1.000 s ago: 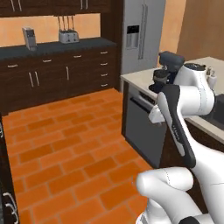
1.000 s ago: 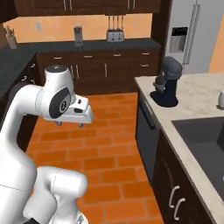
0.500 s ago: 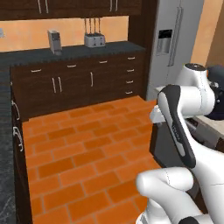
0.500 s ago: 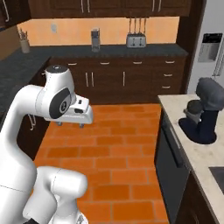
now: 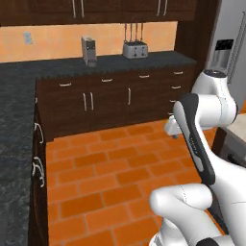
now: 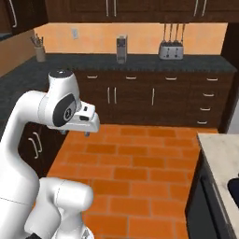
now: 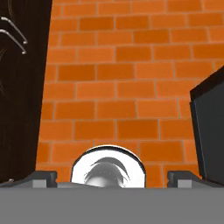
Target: Navigate to the coffee machine.
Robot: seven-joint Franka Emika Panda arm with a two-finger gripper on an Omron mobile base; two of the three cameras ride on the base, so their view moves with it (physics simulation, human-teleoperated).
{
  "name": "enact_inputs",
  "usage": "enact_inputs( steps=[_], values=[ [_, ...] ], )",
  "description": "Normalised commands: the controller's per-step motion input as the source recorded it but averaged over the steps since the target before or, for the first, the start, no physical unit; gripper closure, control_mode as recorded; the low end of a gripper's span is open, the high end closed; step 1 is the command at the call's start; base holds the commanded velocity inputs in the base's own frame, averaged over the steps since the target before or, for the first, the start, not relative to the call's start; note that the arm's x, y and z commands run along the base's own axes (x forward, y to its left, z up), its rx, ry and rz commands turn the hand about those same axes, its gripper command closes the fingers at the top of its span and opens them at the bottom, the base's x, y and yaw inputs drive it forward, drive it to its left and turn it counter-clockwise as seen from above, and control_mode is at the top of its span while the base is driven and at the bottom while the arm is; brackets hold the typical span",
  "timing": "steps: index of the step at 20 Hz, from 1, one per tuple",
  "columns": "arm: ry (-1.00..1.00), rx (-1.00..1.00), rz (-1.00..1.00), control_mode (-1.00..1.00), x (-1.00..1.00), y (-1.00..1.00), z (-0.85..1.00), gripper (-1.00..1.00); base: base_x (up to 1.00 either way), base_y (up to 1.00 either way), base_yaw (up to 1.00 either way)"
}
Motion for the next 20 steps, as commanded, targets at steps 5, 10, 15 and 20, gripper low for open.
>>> enact_inputs(
  steps=[5, 10, 15, 20],
  values=[
    [0.0, 0.0, 0.0, 1.0, 0.0, 0.0, 0.0, -1.0, 1.0, 0.0, 0.23],
    [0.0, 0.0, 0.0, 1.0, 0.0, 0.0, 0.0, -1.0, 1.0, -0.06, 0.1],
    [0.0, 0.0, 0.0, 1.0, 0.0, 0.0, 0.0, -1.0, 1.0, -0.13, 0.05],
    [0.0, 0.0, 0.0, 1.0, 0.0, 0.0, 0.0, -1.0, 1.0, -0.18, 0.04]
  ],
)
